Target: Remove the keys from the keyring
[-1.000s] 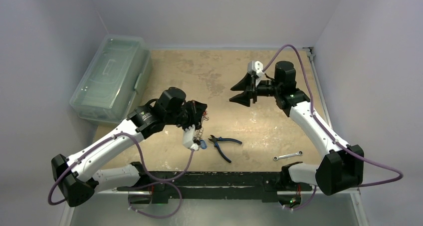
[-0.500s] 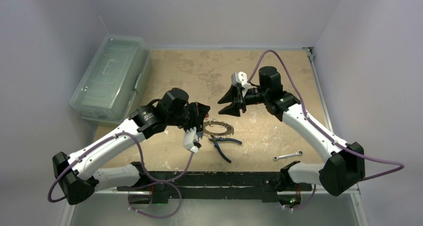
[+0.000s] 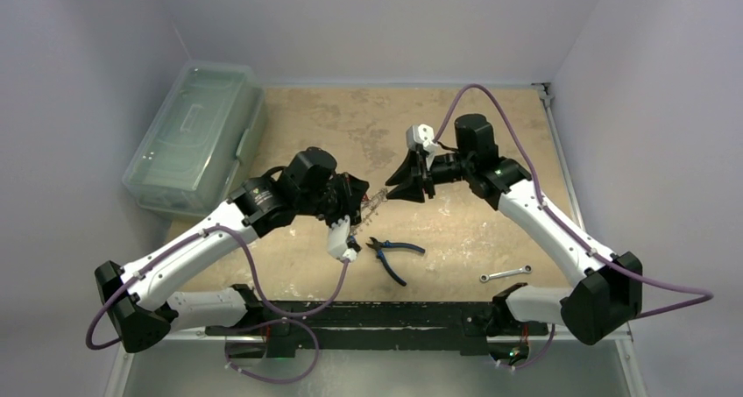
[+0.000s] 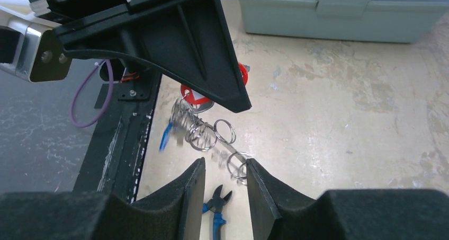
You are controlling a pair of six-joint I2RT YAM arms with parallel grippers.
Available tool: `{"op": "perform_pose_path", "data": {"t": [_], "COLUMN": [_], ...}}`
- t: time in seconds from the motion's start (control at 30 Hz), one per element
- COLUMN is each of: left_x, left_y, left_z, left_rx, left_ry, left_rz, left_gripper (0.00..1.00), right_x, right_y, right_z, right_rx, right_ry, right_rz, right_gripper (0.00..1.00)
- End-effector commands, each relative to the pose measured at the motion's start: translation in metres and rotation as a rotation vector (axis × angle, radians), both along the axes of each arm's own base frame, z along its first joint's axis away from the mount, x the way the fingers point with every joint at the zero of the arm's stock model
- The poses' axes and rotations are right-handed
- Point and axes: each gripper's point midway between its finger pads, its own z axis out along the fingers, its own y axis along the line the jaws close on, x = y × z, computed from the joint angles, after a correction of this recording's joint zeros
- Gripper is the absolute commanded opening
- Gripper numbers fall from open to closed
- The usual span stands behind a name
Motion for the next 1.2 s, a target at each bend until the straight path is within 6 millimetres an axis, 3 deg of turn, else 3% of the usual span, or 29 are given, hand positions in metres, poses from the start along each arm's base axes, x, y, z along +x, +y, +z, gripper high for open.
{"op": "perform_pose_path", "data": {"t": [0.0,0.23,0.4,0.67,1.0,1.17], "left_x": [0.001,0.002,0.001,-0.006,-0.007,-0.007], "left_y": [-0.005,-0.009,-0.010,-0.015,-0.016,-0.017], "left_z": [0.021,0.022,0.024,0.031,0.032,0.032], "left_rx": [-0.052,-0.068,-0.078,-0.112,-0.121,-0.122], "left_ry": [-0.006,0.000,0.005,0.012,0.006,0.005], "left_rz": [0.010,0.012,0.009,-0.026,-0.042,-0.045], "left_gripper": [0.00,0.00,0.00,0.00,0.00,0.00], "right_x": [-0.006,-0.015,-0.024,-0.015,-0.021,-0.023], "right_y": [0.002,0.017,0.026,0.036,0.037,0.036], "right_z": [0.027,0.032,0.022,0.006,-0.010,-0.012], "right_rx": [0.056,0.082,0.072,0.059,0.036,0.036], "right_ry": [-0.025,-0.017,-0.025,-0.110,-0.122,-0.109], "right_rz": [0.024,0.076,0.116,0.112,0.125,0.129], "right_gripper": [0.37,0.35,0.31,0.28,0.27,0.33]}}
